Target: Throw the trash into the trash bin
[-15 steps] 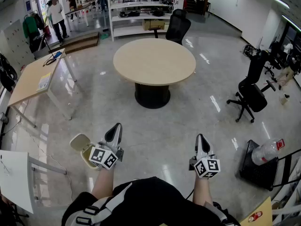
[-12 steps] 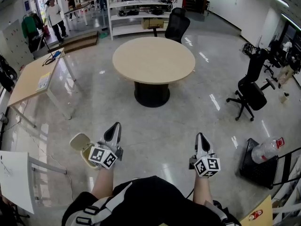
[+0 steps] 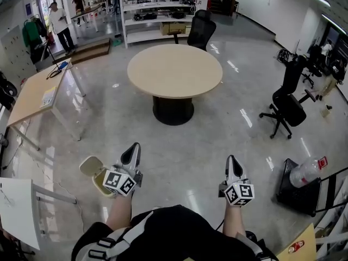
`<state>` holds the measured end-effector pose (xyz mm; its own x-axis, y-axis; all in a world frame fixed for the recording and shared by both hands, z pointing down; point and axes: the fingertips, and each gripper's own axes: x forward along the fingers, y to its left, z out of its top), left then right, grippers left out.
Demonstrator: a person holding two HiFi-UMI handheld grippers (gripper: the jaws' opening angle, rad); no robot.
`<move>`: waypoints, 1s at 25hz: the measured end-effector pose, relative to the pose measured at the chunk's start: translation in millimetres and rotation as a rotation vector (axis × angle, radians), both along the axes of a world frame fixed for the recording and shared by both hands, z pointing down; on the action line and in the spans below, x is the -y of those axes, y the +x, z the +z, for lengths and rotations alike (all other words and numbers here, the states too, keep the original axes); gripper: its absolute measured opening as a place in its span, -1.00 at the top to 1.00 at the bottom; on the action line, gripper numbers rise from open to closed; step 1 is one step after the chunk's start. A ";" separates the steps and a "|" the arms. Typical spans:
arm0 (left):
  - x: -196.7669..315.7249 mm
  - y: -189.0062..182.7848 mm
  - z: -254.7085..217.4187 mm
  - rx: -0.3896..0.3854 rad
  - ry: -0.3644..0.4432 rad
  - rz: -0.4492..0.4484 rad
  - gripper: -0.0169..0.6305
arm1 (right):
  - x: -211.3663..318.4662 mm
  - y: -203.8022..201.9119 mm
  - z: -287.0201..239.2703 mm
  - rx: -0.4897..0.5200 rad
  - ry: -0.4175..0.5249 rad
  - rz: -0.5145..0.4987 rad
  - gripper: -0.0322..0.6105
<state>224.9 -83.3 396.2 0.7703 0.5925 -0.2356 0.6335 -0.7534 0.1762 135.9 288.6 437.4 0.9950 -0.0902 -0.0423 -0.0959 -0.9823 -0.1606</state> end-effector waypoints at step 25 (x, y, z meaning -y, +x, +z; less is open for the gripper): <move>-188.3 -13.6 10.4 0.042 0.006 0.250 0.95 | -146.9 -84.4 -1.0 0.038 -0.118 0.232 0.89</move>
